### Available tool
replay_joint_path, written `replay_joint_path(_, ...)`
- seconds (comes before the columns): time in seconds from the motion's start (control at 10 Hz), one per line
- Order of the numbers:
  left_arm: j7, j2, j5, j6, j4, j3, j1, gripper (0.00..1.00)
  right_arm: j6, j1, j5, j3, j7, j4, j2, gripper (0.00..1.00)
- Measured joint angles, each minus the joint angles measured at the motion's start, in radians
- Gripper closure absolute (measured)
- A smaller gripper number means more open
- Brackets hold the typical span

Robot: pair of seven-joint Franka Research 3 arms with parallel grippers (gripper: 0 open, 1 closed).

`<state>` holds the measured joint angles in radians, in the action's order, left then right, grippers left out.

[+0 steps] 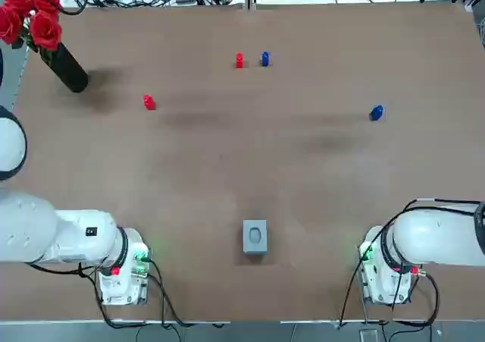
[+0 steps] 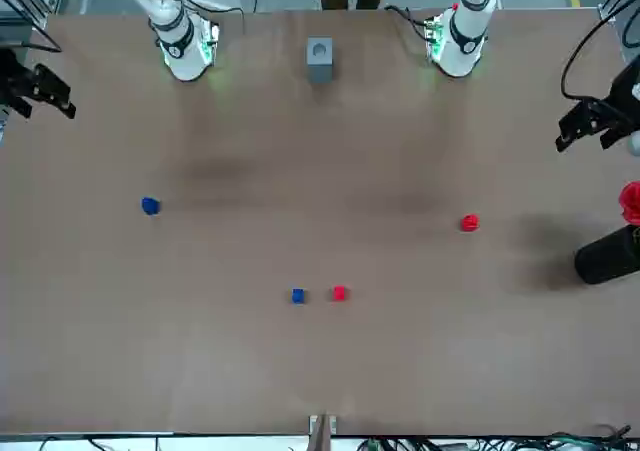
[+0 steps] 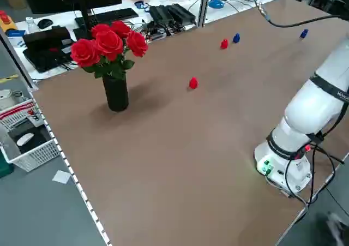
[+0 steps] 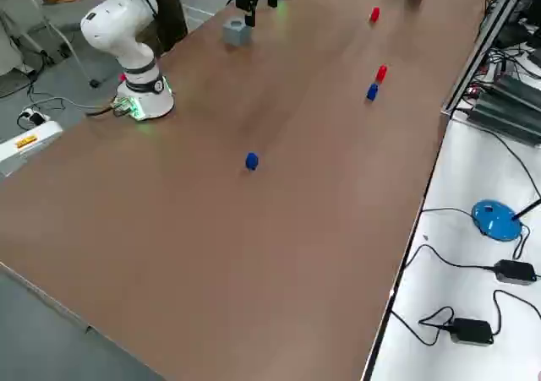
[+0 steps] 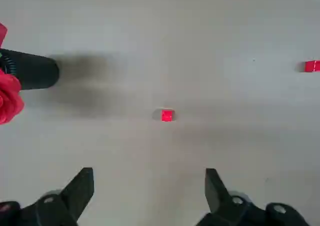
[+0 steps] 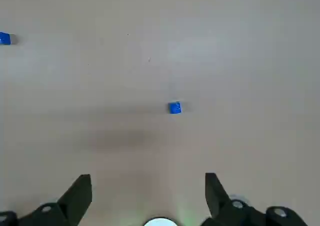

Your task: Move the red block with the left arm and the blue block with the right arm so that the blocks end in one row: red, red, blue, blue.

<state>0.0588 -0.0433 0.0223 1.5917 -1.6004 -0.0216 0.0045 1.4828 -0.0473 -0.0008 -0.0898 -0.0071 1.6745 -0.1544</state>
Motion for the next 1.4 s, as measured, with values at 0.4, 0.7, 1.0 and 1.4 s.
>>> replay_joint_path(0.4, 0.0, 0.0, 0.0, 0.0, 0.0, -0.008, -0.002, 0.02, 0.001, 0.0, 0.0, 0.0, 0.0, 0.001, 0.0, 0.0)
replay_joint_path(0.7, 0.001, 0.018, 0.0, -0.005, -0.015, -0.029, -0.005, 0.02, 0.029, 0.001, 0.0, -0.011, -0.001, 0.023, 0.002, 0.0)
replay_joint_path(1.0, 0.001, 0.097, 0.0, 0.043, -0.036, -0.042, -0.005, 0.02, 0.143, 0.002, 0.0, -0.047, -0.005, 0.117, 0.008, 0.0)
replay_joint_path(1.4, 0.0, 0.139, 0.0, 0.288, -0.182, -0.042, -0.005, 0.03, 0.414, 0.003, 0.0, -0.12, -0.126, 0.322, 0.018, 0.0)
